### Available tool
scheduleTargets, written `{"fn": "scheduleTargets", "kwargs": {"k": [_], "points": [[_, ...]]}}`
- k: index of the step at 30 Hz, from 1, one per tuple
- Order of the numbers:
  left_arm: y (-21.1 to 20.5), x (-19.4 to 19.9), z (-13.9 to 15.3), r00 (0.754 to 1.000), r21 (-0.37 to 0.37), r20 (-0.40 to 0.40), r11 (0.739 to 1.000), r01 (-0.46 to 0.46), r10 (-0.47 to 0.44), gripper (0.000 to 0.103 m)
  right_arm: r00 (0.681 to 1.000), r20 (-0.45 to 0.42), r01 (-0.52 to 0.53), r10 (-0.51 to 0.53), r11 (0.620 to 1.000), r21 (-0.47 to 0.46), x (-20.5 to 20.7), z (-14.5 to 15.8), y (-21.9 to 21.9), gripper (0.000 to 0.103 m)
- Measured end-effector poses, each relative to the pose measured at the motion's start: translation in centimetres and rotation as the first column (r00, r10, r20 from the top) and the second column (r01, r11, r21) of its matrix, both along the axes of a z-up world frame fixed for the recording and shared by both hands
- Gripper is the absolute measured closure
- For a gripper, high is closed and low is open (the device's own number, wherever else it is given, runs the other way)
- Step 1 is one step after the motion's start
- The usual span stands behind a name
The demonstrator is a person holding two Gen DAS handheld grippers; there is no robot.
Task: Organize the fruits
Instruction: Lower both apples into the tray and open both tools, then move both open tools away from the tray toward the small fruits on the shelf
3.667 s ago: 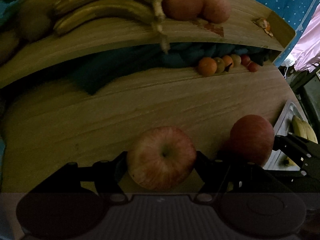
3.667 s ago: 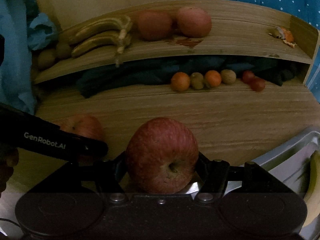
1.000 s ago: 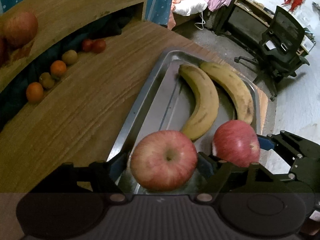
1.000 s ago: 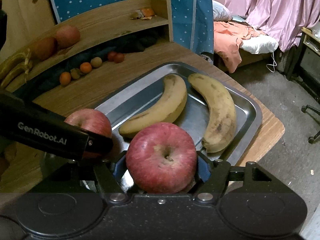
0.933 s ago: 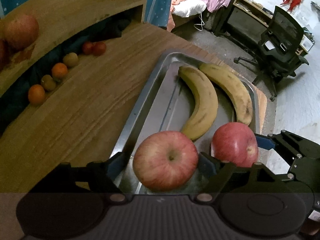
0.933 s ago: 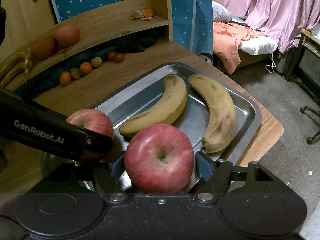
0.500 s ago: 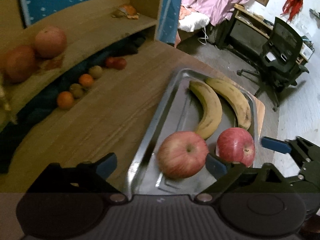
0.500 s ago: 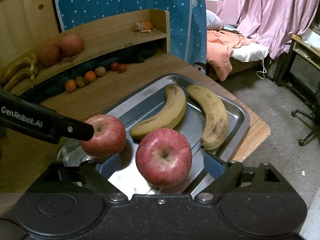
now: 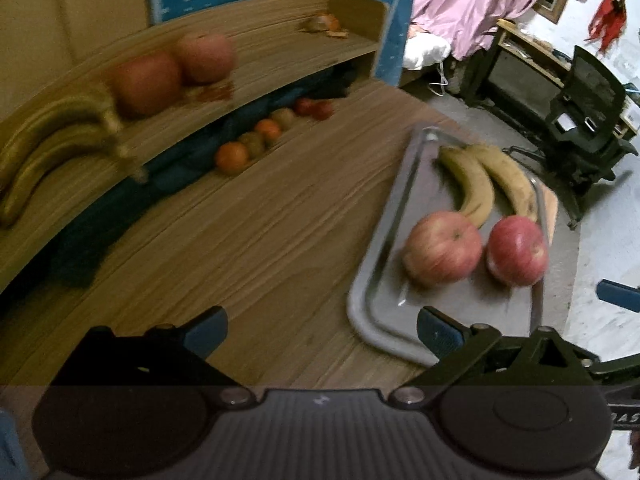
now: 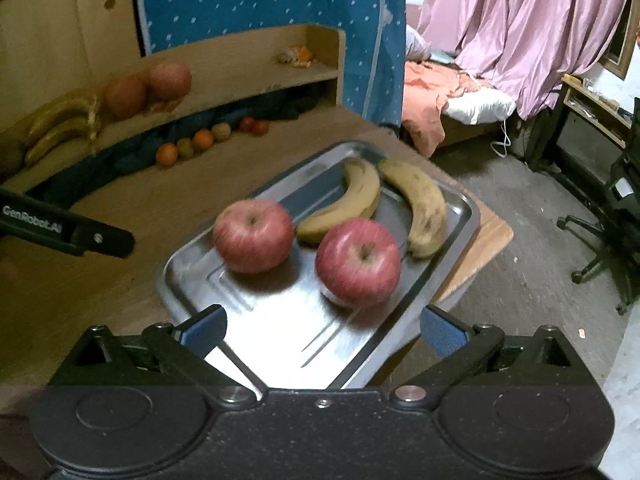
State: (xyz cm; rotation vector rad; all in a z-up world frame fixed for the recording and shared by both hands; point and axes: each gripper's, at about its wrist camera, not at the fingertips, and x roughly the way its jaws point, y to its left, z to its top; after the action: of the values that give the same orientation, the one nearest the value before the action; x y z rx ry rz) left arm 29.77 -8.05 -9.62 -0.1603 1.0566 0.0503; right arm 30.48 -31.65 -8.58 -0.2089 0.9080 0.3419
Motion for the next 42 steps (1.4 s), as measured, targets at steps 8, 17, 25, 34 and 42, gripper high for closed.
{"fn": "scheduleTargets", "kwargs": {"k": [8,17,25,34,42], "points": [[4.7,-3.9,-0.4,0.993,-0.009,-0.036,0.994,-0.110,0.109,0.000,0.996,-0.057,-0.067,0.067,0.998,0.011,-2.5,0.1,2.5,0.001],[8.6,-6.6,0.0,0.968,0.023,-0.050,0.969,-0.245,0.246,0.000,0.975,-0.044,-0.218,0.218,0.976,0.023,-3.2,0.6,7.0,0.001],[11.3,-8.7,0.1,0.939,0.038,-0.054,0.940,-0.339,0.341,0.000,0.945,-0.021,-0.324,0.325,0.946,0.025,-3.1,1.2,10.1,0.001],[12.5,-9.2,0.6,0.913,0.026,-0.045,0.914,-0.405,0.406,0.000,0.914,0.007,-0.405,0.405,0.914,0.013,-1.6,1.5,11.7,0.001],[12.6,-7.8,0.6,0.896,0.007,-0.056,0.897,-0.442,0.441,0.000,0.889,0.019,-0.458,0.458,0.889,0.009,1.0,1.3,12.5,0.001]]}}
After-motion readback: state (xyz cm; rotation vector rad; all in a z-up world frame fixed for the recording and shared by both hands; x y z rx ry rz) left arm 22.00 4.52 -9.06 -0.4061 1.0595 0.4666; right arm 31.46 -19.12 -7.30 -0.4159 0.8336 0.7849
